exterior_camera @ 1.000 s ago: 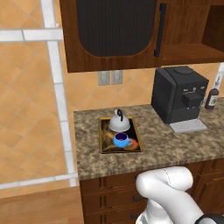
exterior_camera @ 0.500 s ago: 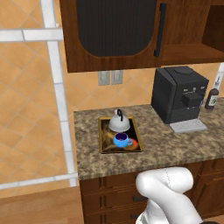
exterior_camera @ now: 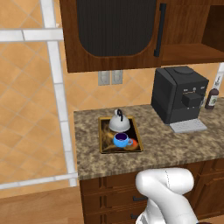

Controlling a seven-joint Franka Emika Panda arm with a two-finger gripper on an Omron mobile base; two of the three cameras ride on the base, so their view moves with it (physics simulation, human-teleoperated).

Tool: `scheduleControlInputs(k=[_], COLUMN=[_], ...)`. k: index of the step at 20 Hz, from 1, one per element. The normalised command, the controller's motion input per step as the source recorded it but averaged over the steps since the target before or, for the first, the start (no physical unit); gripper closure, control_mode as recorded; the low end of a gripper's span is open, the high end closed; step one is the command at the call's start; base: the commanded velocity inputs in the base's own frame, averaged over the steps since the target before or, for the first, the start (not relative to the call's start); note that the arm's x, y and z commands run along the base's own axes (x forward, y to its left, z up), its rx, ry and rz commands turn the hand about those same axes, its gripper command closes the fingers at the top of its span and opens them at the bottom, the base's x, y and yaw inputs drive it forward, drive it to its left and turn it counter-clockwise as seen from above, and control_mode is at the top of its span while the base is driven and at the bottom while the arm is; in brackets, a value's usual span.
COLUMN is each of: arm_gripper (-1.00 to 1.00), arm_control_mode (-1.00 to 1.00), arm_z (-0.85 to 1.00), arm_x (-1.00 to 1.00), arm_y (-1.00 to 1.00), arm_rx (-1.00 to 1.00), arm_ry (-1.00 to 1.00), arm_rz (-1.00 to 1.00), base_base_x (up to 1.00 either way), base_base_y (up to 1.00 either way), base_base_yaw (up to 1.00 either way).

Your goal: Pick the kettle from the counter and place it on the tray. Then pick the mug from the cabinet and place it on the tray. Then close the cabinet doors.

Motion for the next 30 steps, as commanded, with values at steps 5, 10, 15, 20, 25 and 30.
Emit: scheduleControlInputs(k=[5,10,15,20,25,30], arm_gripper=[-1.0,-1.0,-1.0,-1.0,-1.0,-1.0], arm_control_mode=[-1.0,-1.0,-1.0,-1.0,-1.0,-1.0], arm_z=[0.01,0.0,0.0,0.07,0.14,0.07], arm_x=[-0.32,-0.38,-0.21,-0.09,-0.1,-0.02], arm_y=[-0.25,-0.34,-0.32,-0.4,-0.44,-0.43], arm_rx=[-0.01,-0.05,-0.07,-0.04,0.0,0.0], arm_ry=[-0.1,-0.15,-0.08,0.0,0.01,0.02], arm_rz=[-0.3,-0.12,0.0,0.0,0.0,0.01], base_base_x=[0.0,0.0,0.0,0.0,0.0,0.0], base_base_y=[0.0,0.0,0.0,0.0,0.0,0.0], base_base_yaw=[0.0,0.0,0.0,0.0,0.0,0.0])
